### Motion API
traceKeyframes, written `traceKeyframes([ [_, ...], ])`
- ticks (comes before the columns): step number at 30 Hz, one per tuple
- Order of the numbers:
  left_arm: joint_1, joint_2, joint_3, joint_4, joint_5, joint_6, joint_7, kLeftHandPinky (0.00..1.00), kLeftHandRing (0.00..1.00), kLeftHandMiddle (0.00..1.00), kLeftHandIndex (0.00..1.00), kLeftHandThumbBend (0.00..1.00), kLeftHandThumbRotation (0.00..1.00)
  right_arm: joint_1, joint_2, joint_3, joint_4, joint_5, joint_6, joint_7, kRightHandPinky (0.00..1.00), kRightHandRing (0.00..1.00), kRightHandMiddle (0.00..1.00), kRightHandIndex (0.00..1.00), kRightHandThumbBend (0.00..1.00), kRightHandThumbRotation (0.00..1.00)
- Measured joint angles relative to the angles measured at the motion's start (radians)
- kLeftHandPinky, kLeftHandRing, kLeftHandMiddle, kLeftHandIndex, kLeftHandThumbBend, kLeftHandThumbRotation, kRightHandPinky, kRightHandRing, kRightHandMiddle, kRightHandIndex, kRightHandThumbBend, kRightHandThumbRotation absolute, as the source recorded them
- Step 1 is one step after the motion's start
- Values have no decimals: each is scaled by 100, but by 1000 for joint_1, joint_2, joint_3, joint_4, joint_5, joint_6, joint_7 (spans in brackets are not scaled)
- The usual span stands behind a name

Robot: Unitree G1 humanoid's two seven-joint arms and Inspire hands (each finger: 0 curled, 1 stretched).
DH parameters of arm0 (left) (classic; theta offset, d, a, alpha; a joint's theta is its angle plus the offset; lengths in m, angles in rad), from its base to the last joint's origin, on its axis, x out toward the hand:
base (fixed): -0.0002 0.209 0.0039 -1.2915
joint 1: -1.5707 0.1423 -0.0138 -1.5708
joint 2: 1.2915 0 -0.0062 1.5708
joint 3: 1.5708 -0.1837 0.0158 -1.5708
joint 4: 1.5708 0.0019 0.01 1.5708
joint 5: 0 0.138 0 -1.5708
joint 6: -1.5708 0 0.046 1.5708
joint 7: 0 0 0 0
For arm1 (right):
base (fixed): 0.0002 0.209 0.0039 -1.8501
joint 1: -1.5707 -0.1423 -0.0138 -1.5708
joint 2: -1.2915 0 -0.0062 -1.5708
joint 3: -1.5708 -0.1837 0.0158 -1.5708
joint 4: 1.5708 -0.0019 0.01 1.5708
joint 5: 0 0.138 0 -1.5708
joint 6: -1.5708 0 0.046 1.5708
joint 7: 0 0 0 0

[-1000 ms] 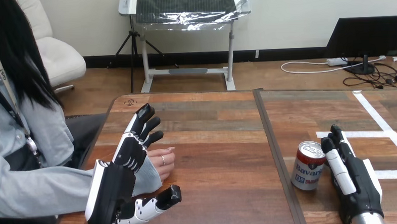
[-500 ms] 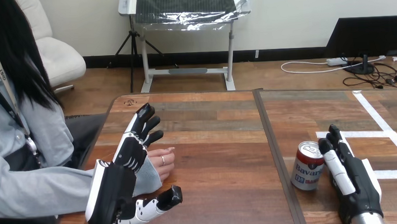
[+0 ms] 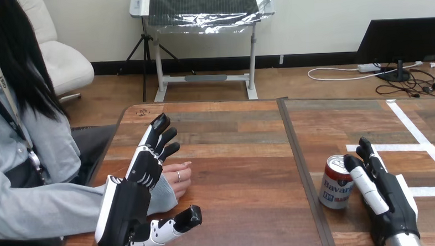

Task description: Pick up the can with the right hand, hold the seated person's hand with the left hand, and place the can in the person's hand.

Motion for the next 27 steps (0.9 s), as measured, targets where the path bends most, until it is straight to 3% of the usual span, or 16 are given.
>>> traceKeyframes([
  [15, 1, -1, 2, 0, 3, -7, 6, 86, 91, 95, 93, 100, 56, 0, 7, 9, -12, -3, 20, -33, 100, 99, 100, 100, 100, 44],
  [27, 10, -2, 1, 0, 3, -7, 13, 86, 92, 95, 93, 100, 54, 0, 16, 26, -26, -35, 35, -108, 95, 96, 98, 100, 100, 25],
])
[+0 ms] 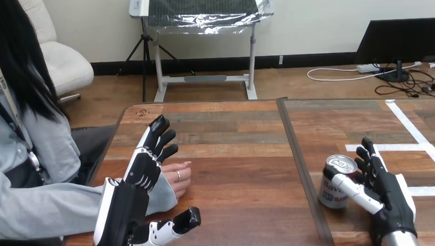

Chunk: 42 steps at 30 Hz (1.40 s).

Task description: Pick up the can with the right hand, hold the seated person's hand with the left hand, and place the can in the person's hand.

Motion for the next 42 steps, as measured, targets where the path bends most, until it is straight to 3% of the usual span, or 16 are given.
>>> traceKeyframes([
  [12, 4, -1, -1, -1, 1, 0, 2, 87, 93, 96, 94, 100, 54, 0, 2, 19, -13, -13, 23, -56, 92, 93, 96, 98, 97, 3],
  [42, 4, -1, -6, -7, -1, 0, 2, 88, 93, 96, 94, 100, 54, -1, 13, 62, -35, -77, 57, -227, 74, 78, 83, 84, 84, 0],
])
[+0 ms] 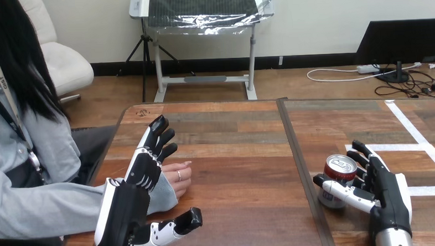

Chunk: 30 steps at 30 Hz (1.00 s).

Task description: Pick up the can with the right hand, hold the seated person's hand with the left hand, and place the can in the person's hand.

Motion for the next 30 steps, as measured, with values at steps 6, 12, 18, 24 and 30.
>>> traceKeyframes([
  [6, 0, 0, -1, 0, -1, 0, -1, 88, 93, 96, 94, 100, 54, -3, 4, 9, -4, -14, 11, -49, 70, 74, 79, 80, 83, 0],
  [12, 0, 0, -3, 0, -3, 0, -5, 88, 93, 96, 94, 100, 53, -9, 9, 16, -5, -28, 23, -92, 65, 69, 74, 74, 83, 0],
  [18, 0, 0, -3, 0, 0, 0, -4, 88, 93, 96, 94, 100, 54, -23, 8, 24, -5, -47, 47, -139, 60, 63, 68, 69, 84, 0],
  [24, 0, -1, -2, 0, 5, -1, -2, 87, 93, 95, 94, 100, 55, -37, 7, 41, -5, -70, 72, -193, 57, 58, 62, 64, 84, 0],
  [30, 0, -1, -1, 0, 8, -1, 1, 87, 92, 95, 94, 100, 55, -49, 6, 50, -5, -83, 92, -225, 54, 54, 59, 60, 82, 0],
])
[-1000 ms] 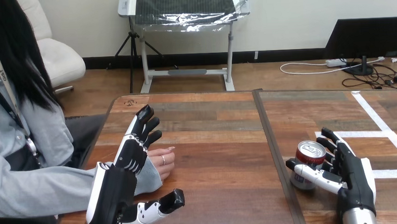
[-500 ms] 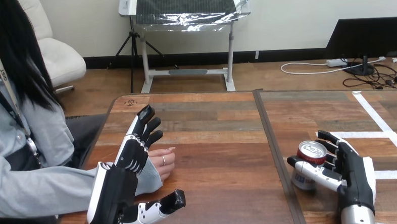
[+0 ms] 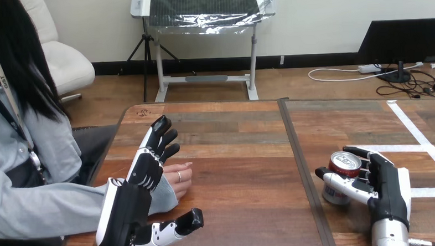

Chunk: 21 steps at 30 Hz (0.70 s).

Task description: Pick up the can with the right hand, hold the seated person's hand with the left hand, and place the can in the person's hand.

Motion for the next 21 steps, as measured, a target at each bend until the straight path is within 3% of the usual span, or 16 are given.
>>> traceKeyframes([
  [21, 1, 0, 5, 0, 14, -2, 22, 85, 91, 95, 93, 100, 57, -6, -11, 23, -12, -6, 34, -35, 49, 49, 52, 52, 81, 0],
])
